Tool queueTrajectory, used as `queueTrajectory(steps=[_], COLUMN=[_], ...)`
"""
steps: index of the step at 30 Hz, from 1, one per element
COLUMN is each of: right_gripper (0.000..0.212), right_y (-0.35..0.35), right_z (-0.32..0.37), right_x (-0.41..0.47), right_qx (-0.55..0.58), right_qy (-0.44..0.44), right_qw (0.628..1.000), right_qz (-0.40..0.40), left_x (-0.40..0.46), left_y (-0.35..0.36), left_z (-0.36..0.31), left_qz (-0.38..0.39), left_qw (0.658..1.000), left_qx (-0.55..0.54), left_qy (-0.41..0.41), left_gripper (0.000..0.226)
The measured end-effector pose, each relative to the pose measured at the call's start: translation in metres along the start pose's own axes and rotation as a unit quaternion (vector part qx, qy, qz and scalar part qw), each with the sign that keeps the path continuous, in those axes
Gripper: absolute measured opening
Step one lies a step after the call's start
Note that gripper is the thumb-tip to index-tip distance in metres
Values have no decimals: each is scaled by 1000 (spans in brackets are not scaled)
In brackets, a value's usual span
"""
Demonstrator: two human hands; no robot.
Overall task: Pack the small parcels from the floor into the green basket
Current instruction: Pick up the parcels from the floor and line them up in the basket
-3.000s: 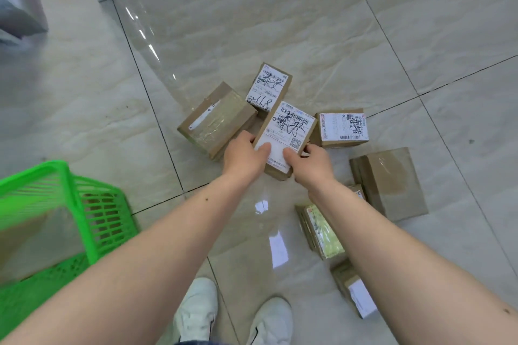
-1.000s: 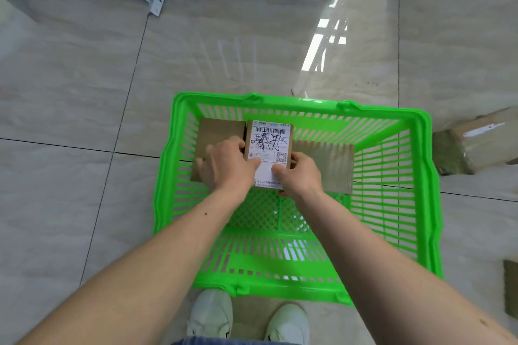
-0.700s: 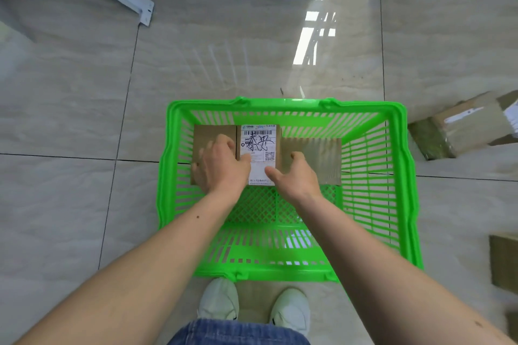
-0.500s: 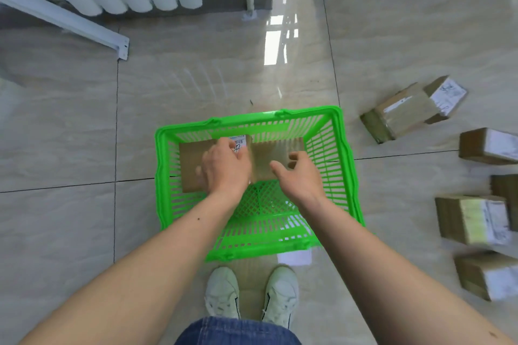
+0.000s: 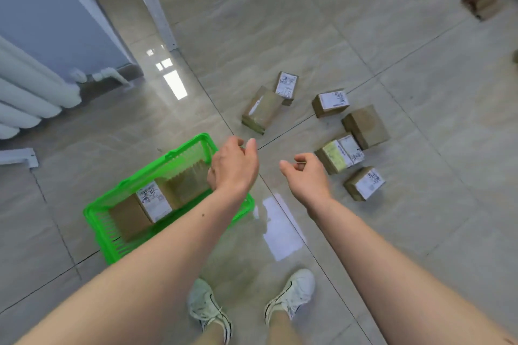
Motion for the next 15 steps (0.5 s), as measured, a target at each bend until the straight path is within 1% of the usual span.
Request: queueTrajectory(steps=[3,7,13,14,15], right_gripper=[48,46,30,30,35], right_y=[-65,-136,-201,-210,-218], right_z=[-18,-44,-75,-77,-81], right_x=[8,27,70,81,92], right_qx=[-4,13,17,16,16], right_qy=[15,33,55,58,61], right_qw=[1000,999,997,997,997], right_qz=[-10,-24,-44,-41,-39], left_x=[-32,-62,-72,-68,-63], left_y=[33,80,139,148,156], left_z=[-45,-96,-142,-150,-159], left_qz=[27,43,58,57,55], left_qw=[999,999,998,998,998], left_qx=[10,3,18,19,23], left_qy=[16,33,32,30,26], left_gripper=[40,39,41,41,40])
Point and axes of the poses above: each hand's wrist, its own x-axis towards the middle knuckle, its own y-axis out of the palm, z = x × y, the point moved 1 cm from there along x, towards the middle knuckle, and after that the axes turned 11 degrees about -y, right-handed, at the moved point
